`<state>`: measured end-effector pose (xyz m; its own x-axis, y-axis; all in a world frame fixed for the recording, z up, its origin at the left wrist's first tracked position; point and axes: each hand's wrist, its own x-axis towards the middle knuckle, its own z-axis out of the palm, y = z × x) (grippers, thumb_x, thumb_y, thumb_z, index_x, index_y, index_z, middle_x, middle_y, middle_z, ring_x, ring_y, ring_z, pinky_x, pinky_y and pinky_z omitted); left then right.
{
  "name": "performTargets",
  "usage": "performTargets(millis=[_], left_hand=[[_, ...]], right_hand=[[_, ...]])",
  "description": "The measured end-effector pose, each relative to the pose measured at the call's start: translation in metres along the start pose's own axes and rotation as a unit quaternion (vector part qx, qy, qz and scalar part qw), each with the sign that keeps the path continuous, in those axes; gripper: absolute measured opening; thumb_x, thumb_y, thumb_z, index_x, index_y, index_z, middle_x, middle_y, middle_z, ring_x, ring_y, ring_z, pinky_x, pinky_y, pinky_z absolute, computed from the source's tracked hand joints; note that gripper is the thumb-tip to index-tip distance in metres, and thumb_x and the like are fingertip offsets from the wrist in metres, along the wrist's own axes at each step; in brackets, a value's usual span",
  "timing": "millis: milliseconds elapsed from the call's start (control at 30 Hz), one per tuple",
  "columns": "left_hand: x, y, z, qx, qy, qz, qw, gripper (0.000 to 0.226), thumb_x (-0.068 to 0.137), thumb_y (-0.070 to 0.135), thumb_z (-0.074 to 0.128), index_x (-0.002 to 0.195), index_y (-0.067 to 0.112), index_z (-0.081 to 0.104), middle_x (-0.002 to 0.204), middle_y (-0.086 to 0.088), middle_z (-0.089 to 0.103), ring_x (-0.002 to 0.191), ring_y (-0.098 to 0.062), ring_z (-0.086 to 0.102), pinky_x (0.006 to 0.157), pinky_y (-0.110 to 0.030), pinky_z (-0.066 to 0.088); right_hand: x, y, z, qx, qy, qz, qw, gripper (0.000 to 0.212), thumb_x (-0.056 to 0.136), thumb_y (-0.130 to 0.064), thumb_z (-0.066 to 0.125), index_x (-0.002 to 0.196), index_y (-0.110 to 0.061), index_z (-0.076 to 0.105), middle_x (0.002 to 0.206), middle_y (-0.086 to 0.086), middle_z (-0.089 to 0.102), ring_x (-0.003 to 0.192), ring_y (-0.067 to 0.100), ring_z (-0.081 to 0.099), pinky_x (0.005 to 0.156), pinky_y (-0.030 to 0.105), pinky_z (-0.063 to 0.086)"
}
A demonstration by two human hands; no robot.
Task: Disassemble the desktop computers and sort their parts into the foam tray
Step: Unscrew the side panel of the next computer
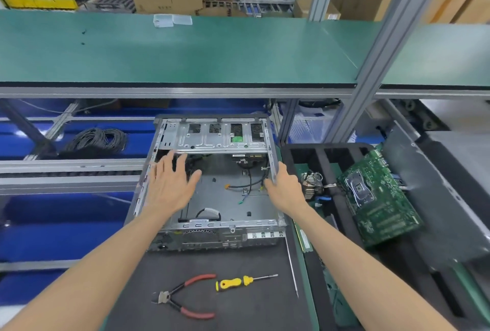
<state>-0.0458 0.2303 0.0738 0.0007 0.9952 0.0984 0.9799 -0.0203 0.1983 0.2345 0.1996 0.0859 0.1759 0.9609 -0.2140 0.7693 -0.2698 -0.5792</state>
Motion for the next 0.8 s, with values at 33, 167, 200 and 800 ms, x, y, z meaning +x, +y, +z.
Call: performTargets(millis=[33,167,200,800], left_hand=[[-0.004,0.004,0.001,-0.013,-0.014,0.005,1.0,0.066,0.1,0.06,0.034,0.153,0.021,0.033,0.163,-0.014,0.022,0.15,-0.032,0.019,0.122,-0.048,0.014],[-0.023,0.022,0.001,-0.079,-0.054,0.039,0.995,0.062,0.1,0.059,0.035,0.153,0.026,0.033,0.163,-0.007,0.021,0.149,-0.029,0.02,0.12,-0.048,0.019],[-0.029,0.026,0.0,-0.096,-0.058,0.051,0.992,0.061,0.101,0.058,0.035,0.152,0.026,0.035,0.162,-0.005,0.023,0.147,-0.028,0.023,0.119,-0.048,0.021],[-0.17,0.095,0.067,0.035,-0.103,0.366,0.924,0.033,0.098,0.049,0.049,0.112,0.021,0.056,0.11,0.001,0.053,0.098,-0.022,0.053,0.086,-0.038,0.046]], right_hand=[[-0.003,0.003,-0.001,0.008,0.001,-0.002,1.0,0.066,0.102,-0.036,0.05,0.156,-0.011,0.021,0.127,0.021,0.06,0.112,0.04,0.058,0.096,0.049,0.049],[-0.02,0.018,-0.005,0.053,0.03,-0.039,0.997,0.046,0.105,-0.04,0.041,0.14,-0.01,0.046,0.103,0.016,0.068,0.099,0.035,0.061,0.09,0.045,0.05],[-0.026,0.023,-0.007,0.062,0.047,-0.049,0.996,0.038,0.106,-0.037,0.038,0.127,-0.01,0.054,0.094,0.014,0.068,0.092,0.034,0.061,0.086,0.044,0.05],[-0.096,0.11,0.052,-0.042,-0.035,0.051,0.997,0.017,0.095,-0.019,0.063,0.105,-0.006,0.06,0.109,0.016,0.064,0.106,0.038,0.06,0.083,0.038,0.048]])
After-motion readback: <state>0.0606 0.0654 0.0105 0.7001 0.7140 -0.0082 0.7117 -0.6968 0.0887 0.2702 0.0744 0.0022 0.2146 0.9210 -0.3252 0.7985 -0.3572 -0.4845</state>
